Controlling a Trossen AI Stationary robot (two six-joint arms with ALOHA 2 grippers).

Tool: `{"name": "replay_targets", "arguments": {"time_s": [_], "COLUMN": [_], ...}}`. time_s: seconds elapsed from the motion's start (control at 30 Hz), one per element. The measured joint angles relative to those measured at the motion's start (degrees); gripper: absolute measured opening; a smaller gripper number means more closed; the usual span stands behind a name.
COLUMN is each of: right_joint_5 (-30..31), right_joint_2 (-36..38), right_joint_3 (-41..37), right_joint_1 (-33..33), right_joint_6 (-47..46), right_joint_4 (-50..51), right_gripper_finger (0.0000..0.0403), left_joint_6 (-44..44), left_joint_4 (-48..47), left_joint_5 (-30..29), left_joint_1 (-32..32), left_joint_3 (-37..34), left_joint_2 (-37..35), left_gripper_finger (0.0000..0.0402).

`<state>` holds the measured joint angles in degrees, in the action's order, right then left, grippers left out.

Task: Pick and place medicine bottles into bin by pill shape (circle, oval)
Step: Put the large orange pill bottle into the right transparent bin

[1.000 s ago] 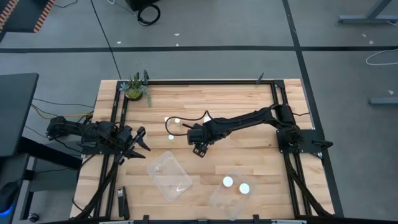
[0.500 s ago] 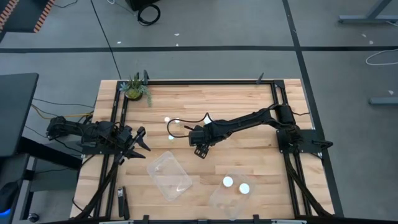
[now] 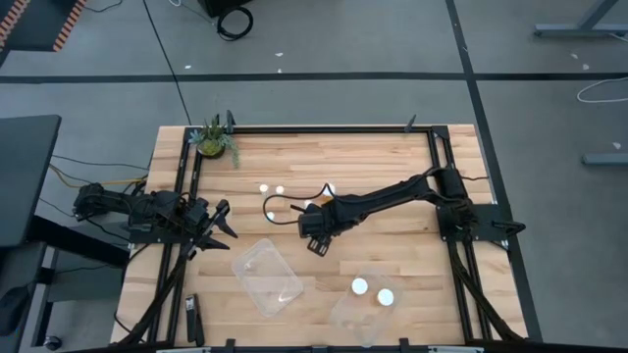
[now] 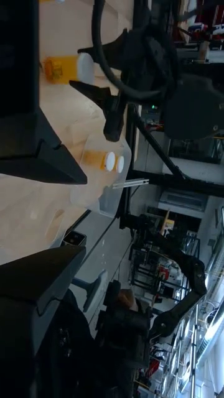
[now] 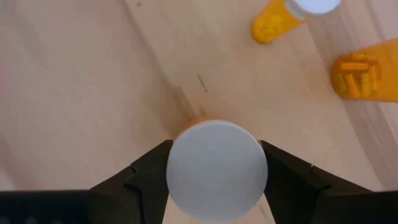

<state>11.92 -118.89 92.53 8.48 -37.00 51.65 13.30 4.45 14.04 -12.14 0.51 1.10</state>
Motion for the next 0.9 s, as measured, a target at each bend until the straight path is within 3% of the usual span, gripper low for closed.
{"name": "replay_targets", "arguments": {"time_s": [0.4, 0.63, 0.9], "right_joint_5": [-0.09, -3.99, -4.13], "right_joint_2": [0.00, 0.00, 0.00], "right_joint_3": [7.09, 7.61, 7.61], "right_joint_1": [5.71, 10.63, 15.54], "right_joint_6": [-2.43, -5.37, -10.09], "right_joint_4": [4.02, 3.94, 3.90], "right_gripper_finger": [0.0228, 0.0228, 0.0229], "left_joint_6": [0.00, 0.00, 0.00], "left_joint_4": [0.00, 0.00, 0.00], "left_joint_5": [-0.01, 0.01, 0.00], "left_joint_1": [0.00, 0.02, 0.01], "left_joint_3": [0.00, 0.00, 0.00], "left_joint_2": [0.00, 0.02, 0.00], "left_gripper_finger": [0.0181, 0.0178, 0.0178]}}
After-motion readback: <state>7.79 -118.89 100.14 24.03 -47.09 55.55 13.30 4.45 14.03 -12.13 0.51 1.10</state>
